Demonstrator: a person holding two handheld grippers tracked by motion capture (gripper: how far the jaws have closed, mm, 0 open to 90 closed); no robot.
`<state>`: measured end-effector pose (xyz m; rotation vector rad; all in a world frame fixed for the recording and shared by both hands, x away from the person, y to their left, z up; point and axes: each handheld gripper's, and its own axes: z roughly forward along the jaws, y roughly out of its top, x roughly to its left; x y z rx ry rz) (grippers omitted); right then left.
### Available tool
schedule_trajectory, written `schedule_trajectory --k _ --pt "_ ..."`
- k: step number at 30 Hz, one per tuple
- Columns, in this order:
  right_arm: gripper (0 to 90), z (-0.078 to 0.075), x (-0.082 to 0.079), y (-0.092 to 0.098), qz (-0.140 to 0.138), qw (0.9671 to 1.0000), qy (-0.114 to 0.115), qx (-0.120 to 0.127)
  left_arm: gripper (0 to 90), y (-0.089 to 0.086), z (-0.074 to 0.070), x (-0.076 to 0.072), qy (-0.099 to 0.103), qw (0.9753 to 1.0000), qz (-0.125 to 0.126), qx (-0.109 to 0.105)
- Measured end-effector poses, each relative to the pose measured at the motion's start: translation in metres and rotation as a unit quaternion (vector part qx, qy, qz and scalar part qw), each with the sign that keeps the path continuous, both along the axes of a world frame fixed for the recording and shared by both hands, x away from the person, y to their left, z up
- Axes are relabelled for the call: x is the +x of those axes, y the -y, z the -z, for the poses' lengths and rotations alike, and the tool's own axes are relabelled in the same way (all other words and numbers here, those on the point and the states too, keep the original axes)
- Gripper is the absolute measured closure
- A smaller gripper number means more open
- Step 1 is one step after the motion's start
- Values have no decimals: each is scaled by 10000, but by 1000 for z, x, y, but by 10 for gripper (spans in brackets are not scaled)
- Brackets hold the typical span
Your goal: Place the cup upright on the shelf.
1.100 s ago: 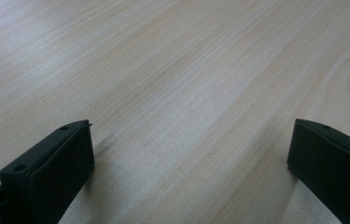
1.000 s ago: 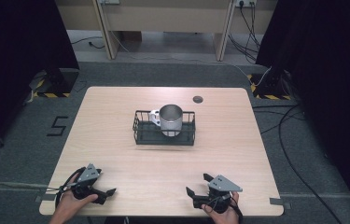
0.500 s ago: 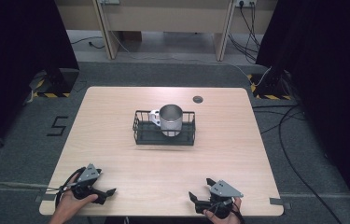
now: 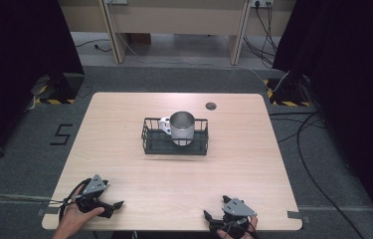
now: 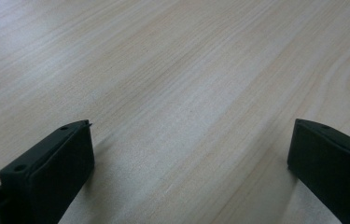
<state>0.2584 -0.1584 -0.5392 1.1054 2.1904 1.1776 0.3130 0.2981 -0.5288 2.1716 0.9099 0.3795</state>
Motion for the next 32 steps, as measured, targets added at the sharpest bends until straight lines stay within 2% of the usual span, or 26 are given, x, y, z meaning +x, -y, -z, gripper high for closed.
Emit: schedule_trajectory --k 5,14,32 --pt "146 1 -2 -1 -16 10000 38 -48 0 0 0 0 2 10000 1 3" --pt "147 3 -5 0 33 9999 155 20 0 0 0 0 0 10000 1 1" --pt "146 3 -8 0 61 9999 142 23 0 0 0 0 -5 10000 10 3"
